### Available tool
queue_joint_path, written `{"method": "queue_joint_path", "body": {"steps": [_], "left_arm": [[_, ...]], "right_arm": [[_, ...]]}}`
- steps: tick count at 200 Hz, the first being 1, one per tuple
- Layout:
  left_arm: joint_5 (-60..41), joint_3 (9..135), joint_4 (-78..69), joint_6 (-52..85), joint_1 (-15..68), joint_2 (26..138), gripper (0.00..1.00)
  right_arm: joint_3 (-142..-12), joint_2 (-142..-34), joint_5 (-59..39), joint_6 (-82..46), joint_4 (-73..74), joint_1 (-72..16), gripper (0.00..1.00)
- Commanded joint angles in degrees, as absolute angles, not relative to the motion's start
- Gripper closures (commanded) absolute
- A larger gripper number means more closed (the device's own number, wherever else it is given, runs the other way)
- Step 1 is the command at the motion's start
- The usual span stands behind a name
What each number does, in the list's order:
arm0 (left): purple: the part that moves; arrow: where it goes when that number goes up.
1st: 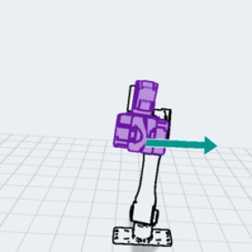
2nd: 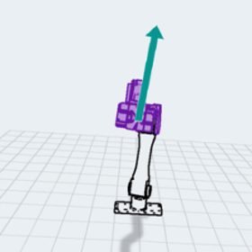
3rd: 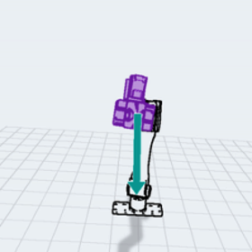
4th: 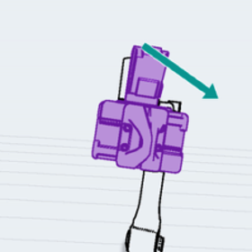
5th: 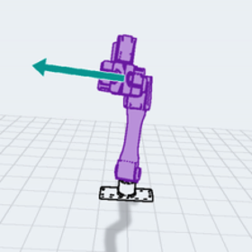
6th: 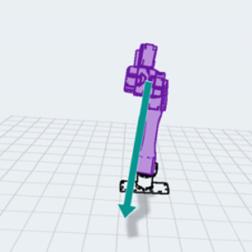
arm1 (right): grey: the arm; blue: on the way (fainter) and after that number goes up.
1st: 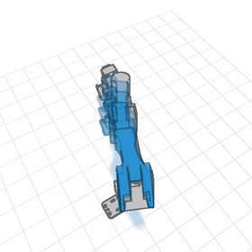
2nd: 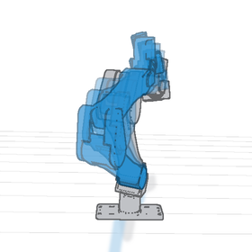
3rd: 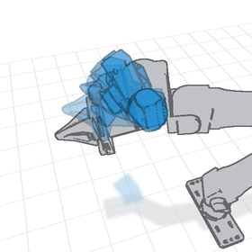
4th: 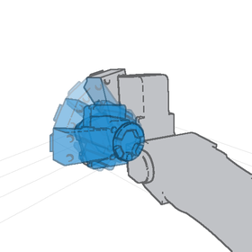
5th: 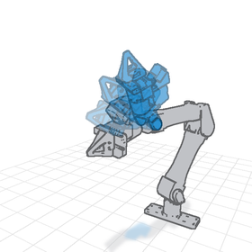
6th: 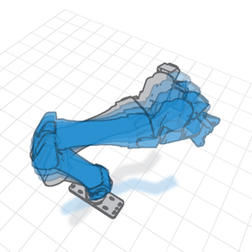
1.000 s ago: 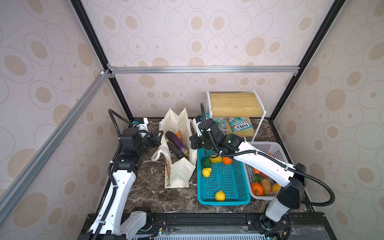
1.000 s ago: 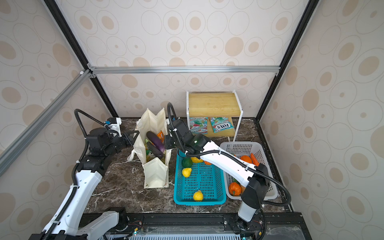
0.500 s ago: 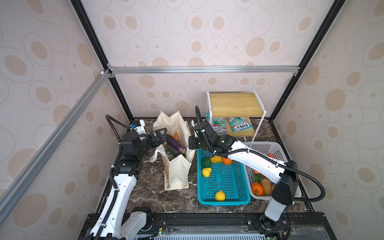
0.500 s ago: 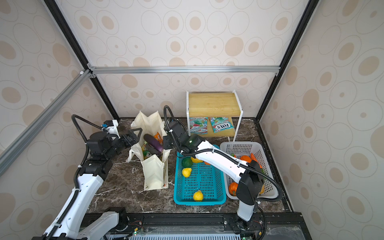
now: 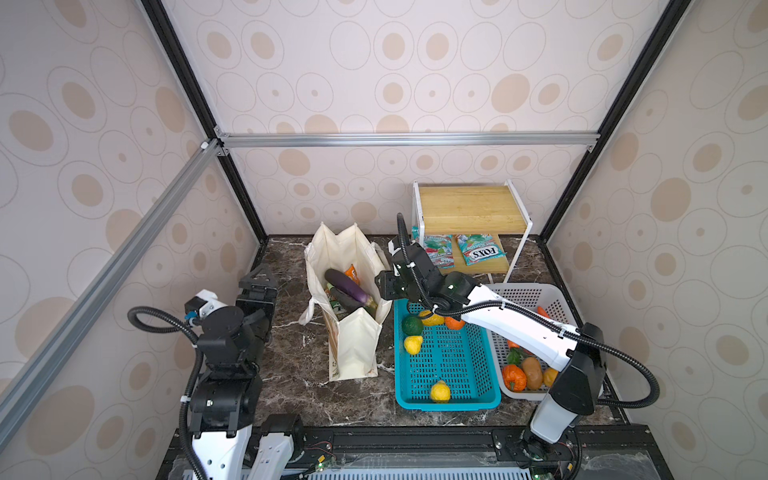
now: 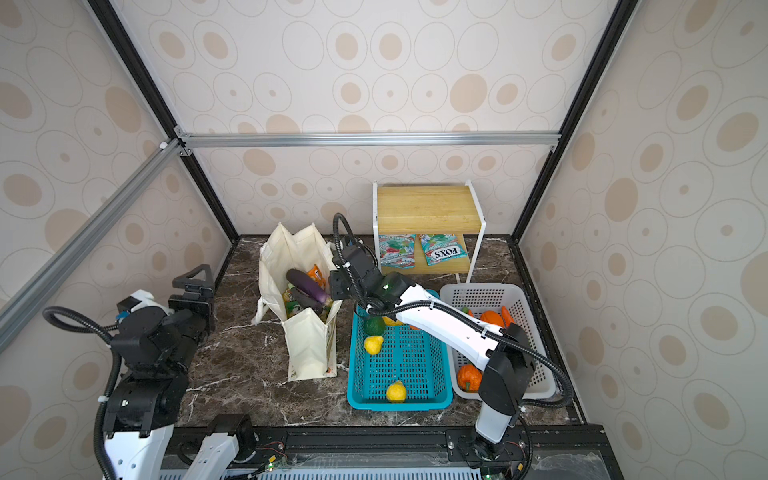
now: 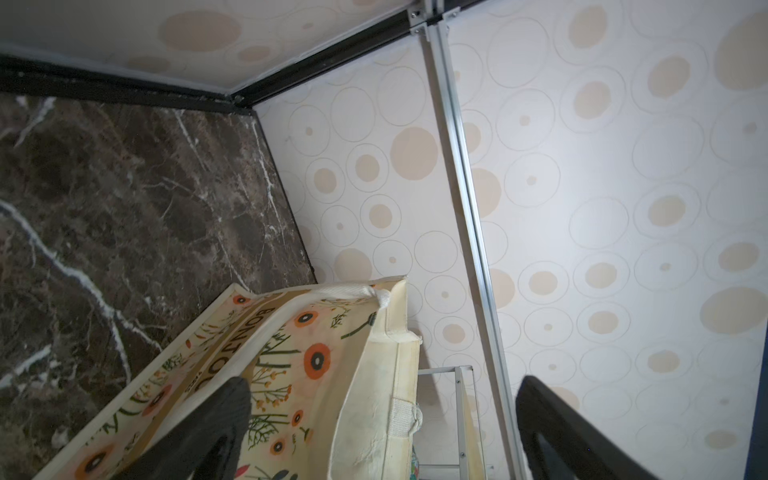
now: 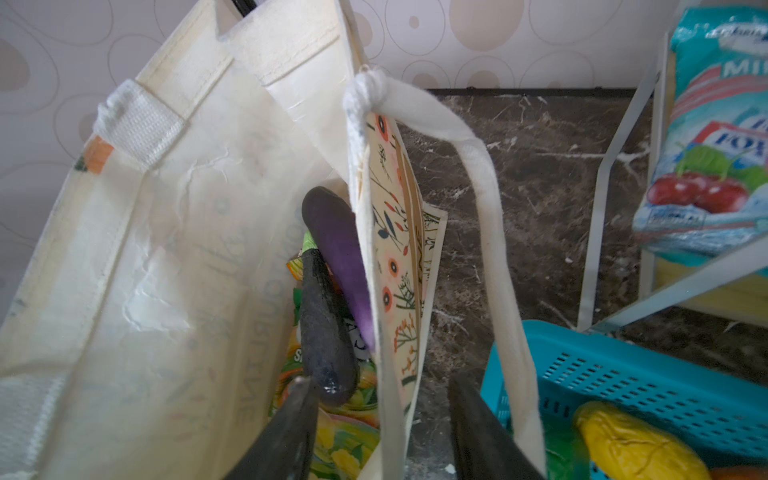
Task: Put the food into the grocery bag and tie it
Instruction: 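Open the left gripper and withdraw it while the right gripper holds the handle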
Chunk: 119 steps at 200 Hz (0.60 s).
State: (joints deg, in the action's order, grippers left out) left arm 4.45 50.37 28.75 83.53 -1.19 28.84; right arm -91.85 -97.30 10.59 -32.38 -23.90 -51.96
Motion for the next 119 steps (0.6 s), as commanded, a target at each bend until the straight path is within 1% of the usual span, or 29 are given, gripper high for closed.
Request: {"method": "queue_joint_path", "body": {"steps": [1, 23, 48, 51, 60, 65, 92, 105, 115, 119], "left_arm": [[3.77, 45.79, 34.24, 96.57, -1.47, 26.72, 0.01], [-1.14, 41.47, 31.60, 98.87, -1.49, 26.27, 0.01], [-8.25, 35.82, 24.53, 102.13, -1.40, 27.02, 0.01], [-8.82, 35.40, 23.69, 102.35, -1.41, 27.09, 0.01], [-10.16, 34.20, 21.85, 103.08, -1.34, 27.32, 0.01], [-10.80, 33.59, 20.63, 103.39, -1.32, 27.39, 0.01], [-14.75, 28.80, 8.64, 104.92, -1.13, 28.28, 0.01], [-17.04, 28.65, 6.91, 104.83, -0.97, 29.71, 0.06], [-17.15, 29.53, 6.90, 103.61, -0.88, 30.45, 0.12], [-16.92, 29.67, 6.55, 103.44, -0.85, 30.51, 0.16]], "right_arm": [[-90.36, -93.87, 10.96, -32.97, -22.52, -51.95, 0.37], [-86.58, -90.16, 10.89, -33.07, -18.08, -51.97, 0.27], [-83.12, -85.90, 12.52, -33.62, -15.18, -52.00, 0.22], [-82.83, -85.41, 12.84, -33.68, -15.08, -51.96, 0.20], [-81.84, -83.96, 13.98, -34.04, -14.90, -52.03, 0.19], [-81.31, -83.09, 14.99, -34.40, -15.21, -51.99, 0.16], [-76.76, -78.69, 19.50, -35.20, -14.83, -51.94, 0.15], [-74.38, -76.91, 22.62, -36.72, -15.23, -51.99, 0.15], [-72.83, -75.70, 25.61, -38.79, -16.12, -52.03, 0.11], [-72.20, -75.28, 26.71, -39.63, -16.31, -51.94, 0.11]]}}
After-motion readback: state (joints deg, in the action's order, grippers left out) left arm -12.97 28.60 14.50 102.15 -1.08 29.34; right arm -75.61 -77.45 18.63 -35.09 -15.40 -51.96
